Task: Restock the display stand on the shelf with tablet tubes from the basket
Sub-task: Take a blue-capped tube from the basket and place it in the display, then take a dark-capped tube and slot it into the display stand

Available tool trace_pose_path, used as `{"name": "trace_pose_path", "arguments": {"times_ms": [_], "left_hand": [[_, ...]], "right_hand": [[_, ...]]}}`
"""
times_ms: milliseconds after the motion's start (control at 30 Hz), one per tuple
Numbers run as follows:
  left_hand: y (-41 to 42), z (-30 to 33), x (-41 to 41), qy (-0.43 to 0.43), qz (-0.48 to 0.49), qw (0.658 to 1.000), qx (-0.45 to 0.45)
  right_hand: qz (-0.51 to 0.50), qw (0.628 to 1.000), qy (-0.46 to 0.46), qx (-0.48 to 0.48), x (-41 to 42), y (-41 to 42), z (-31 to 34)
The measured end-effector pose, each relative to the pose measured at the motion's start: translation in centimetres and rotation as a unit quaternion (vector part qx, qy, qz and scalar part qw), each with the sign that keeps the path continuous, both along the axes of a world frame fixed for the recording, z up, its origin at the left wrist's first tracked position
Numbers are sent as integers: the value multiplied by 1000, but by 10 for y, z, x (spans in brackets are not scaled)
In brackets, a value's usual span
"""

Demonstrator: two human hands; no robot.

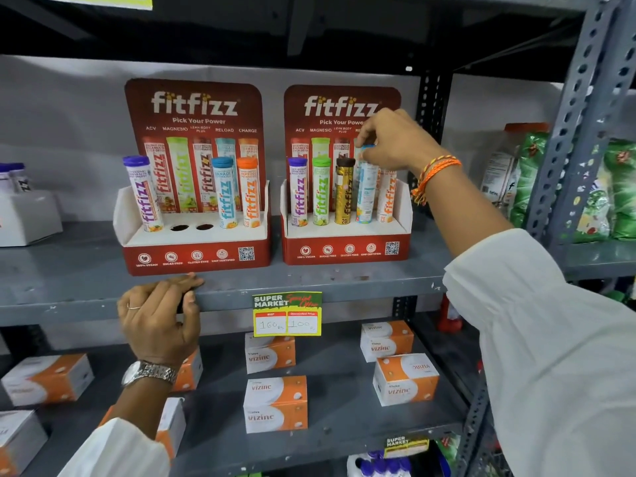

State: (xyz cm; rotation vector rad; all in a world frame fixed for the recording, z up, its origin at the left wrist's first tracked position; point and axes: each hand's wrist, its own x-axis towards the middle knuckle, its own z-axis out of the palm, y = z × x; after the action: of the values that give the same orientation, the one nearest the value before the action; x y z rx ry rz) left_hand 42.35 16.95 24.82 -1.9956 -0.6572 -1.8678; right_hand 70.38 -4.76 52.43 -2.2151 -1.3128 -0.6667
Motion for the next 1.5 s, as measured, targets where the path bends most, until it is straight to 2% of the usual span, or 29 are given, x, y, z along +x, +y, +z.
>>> {"name": "trace_pose_path", "arguments": {"times_ms": [233,500,767,933,1100,1200,1367,1500], "left_hand": [[-3,1,-1,-1,-9,1000,-11],[-2,-1,-3,11,-16,999,-28],[-5,2,-6,15,-37,999,-21],[-10,6,-10,35,-62,996,-55],[-22,13,-26,91,-78,989,-85],[-33,13,-53,86,-67,989,-97],[-43,-6,-123,104,-38,984,-139],[-46,-50,-194,109,8,972,-208]], "right_hand": [[19,996,7,-83,2,-3,5],[49,993,70,-80,4,-1,3],[19,993,62,-95,7,3,1],[15,995,47,-82,-2,6,7],[114,993,-12,-5,-46,25,4],[197,979,-23,33,-90,47,-9],[350,934,-1,66,-183,92,-50],[442,893,41,68,-258,132,-99]]}}
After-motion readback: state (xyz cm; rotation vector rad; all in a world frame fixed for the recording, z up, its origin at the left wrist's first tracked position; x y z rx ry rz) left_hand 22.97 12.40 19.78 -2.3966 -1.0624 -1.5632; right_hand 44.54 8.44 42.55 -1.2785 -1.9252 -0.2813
